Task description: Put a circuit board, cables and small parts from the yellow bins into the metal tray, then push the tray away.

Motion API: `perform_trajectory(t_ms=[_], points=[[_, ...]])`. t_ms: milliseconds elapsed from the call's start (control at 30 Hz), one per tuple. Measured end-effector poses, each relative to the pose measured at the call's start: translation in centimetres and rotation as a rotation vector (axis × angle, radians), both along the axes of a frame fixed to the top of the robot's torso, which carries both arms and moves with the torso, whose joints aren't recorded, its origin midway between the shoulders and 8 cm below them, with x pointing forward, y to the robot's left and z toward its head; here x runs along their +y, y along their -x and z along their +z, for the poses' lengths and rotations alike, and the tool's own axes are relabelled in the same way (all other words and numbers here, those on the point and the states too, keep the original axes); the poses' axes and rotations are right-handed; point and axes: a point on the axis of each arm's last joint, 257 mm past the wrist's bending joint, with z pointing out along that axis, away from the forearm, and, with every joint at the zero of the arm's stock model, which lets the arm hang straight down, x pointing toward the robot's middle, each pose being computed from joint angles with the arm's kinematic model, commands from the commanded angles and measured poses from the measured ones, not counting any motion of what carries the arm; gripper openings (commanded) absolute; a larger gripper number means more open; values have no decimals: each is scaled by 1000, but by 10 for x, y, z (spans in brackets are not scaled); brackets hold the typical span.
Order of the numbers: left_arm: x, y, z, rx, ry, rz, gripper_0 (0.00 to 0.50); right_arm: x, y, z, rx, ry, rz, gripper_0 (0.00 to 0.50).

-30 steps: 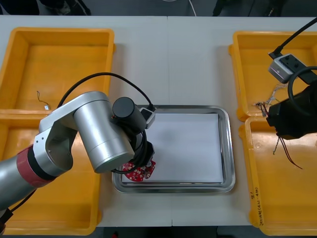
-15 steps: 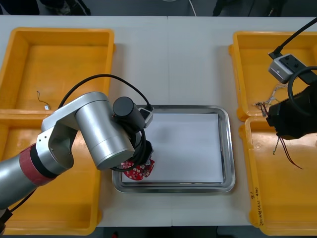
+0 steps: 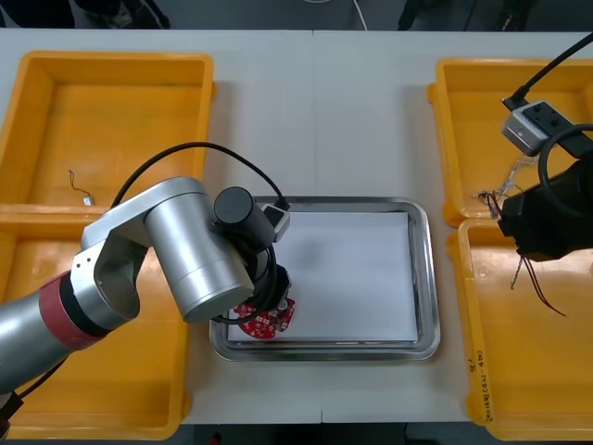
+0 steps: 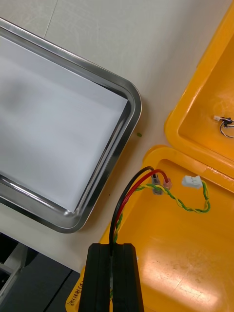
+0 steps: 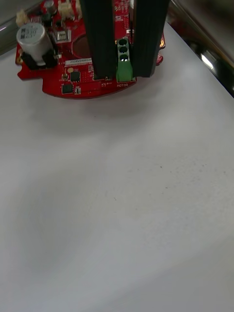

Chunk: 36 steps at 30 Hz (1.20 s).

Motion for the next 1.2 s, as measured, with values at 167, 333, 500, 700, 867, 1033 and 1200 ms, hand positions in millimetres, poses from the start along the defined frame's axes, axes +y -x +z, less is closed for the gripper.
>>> perform_trajectory(t_ms=[167,333,500,700,867,1033,1200], points=[[0,0,0,0,1,2,500,0,0,0,0,0,0,0],[0,0,0,1,2,4,500,0,0,0,0,0,1,0],[0,0,0,1,4,8,500,2,2,0,3,-2,7,0],[4,-1,6,6,-3,21,500,4,4,-1,7,-1,19,0],[14,-2,30,22,-7,49,500,12,8,-6,17,16,50,0],[22,-8,62,14,0,75,500,24,12,-12,25,48,101,0],[30,-13,91,17,27,115,500,35,15,-18,33,78,150,0]])
